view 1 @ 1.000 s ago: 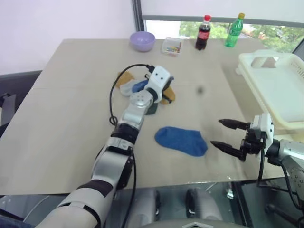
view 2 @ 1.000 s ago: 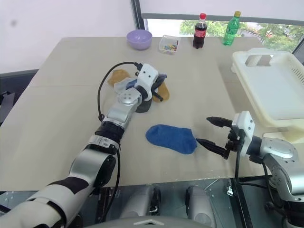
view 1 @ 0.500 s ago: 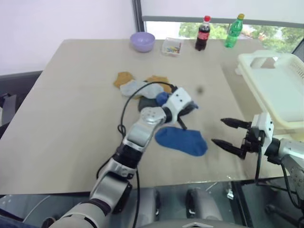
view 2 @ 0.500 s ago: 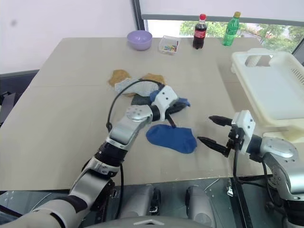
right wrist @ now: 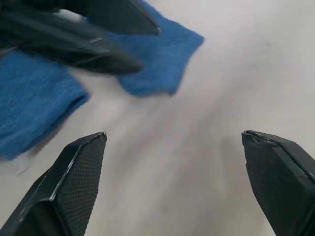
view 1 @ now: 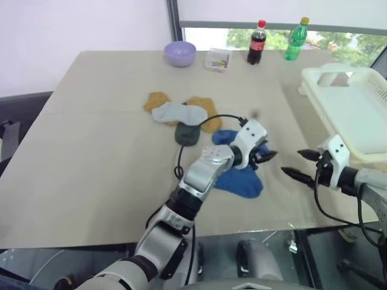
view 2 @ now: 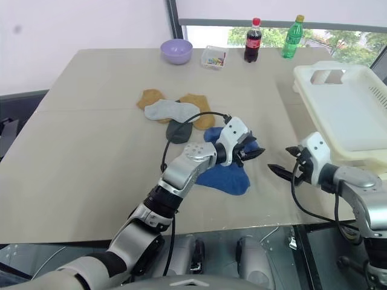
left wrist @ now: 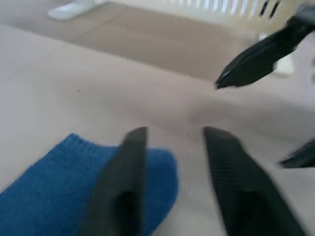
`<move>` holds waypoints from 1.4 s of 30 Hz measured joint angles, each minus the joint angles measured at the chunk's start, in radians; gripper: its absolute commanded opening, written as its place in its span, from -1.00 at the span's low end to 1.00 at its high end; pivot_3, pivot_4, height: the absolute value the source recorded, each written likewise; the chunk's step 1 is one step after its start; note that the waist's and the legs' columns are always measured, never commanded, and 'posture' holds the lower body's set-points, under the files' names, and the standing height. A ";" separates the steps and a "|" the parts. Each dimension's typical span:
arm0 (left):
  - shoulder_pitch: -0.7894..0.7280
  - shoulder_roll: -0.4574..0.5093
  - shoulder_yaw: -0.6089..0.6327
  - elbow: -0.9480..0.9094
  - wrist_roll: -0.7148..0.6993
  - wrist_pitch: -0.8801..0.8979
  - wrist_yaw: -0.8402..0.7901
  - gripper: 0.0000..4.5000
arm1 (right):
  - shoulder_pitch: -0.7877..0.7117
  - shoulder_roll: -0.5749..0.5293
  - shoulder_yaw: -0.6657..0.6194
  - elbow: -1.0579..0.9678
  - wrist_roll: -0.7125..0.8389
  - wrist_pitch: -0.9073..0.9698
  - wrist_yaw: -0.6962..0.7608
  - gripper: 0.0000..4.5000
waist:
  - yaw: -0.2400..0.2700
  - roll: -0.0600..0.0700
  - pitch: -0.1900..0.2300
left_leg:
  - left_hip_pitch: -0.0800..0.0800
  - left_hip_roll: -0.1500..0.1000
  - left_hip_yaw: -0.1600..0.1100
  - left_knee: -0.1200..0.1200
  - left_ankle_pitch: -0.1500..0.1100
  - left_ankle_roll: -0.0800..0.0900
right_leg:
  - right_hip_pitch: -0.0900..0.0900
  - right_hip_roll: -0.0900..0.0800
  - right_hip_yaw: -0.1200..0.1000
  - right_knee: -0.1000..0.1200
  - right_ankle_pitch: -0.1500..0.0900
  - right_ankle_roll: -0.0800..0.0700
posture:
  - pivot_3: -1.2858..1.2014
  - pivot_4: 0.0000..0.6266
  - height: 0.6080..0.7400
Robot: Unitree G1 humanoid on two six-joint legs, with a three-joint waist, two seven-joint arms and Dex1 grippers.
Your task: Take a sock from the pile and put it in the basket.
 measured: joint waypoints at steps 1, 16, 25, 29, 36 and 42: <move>0.001 0.001 0.011 -0.012 -0.020 0.025 -0.007 -0.01 | -0.009 0.003 0.004 0.000 0.004 0.017 -0.002 1.00 | 0.000 0.000 0.000 | 0.000 0.000 0.000 0.000 0.000 0.000 | 0.000 0.000 0.000 0.000 0.000 0.000 | 0.03 -0.52 0.89; -0.169 0.202 0.195 0.343 -0.022 -0.054 0.054 -0.01 | -0.284 0.226 0.078 0.218 0.035 0.228 -0.158 1.00 | 0.000 0.001 0.000 | -0.003 -0.003 0.001 0.000 0.003 -0.004 | -0.003 0.000 0.000 0.000 0.000 0.000 | 0.03 -0.52 0.89; -0.084 0.247 0.200 0.232 -0.025 -0.006 0.018 0.01 | -0.296 0.282 0.094 0.218 0.059 0.273 -0.157 -0.09 | -0.001 0.001 0.000 | -0.002 -0.002 0.001 -0.001 0.002 -0.004 | -0.003 -0.001 0.000 0.002 0.000 0.000 | 0.03 -0.52 0.89; -0.063 0.248 0.189 0.186 -0.025 0.030 0.017 0.01 | -0.293 0.278 0.101 0.218 0.060 0.282 -0.151 -0.90 | -0.002 0.001 0.000 | -0.001 -0.002 0.001 -0.001 0.002 -0.003 | -0.003 -0.001 0.000 0.004 0.000 0.000 | 0.03 -0.52 0.89; -0.043 0.246 0.166 0.074 -0.043 0.117 -0.016 0.01 | -0.264 0.224 0.099 0.197 0.063 0.294 -0.142 -0.95 | -0.001 0.001 0.000 | -0.001 -0.002 0.001 -0.001 0.002 -0.003 | -0.003 -0.001 0.001 0.004 0.000 0.000 | 0.03 -0.52 0.89; -0.042 0.232 0.139 0.067 -0.050 0.144 -0.014 0.01 | -0.249 0.201 0.094 0.183 0.066 0.296 -0.144 -0.95 | -0.002 0.001 0.000 | -0.001 -0.002 0.001 -0.001 0.001 -0.002 | -0.003 -0.001 0.001 0.005 0.000 0.000 | 0.03 -0.52 0.89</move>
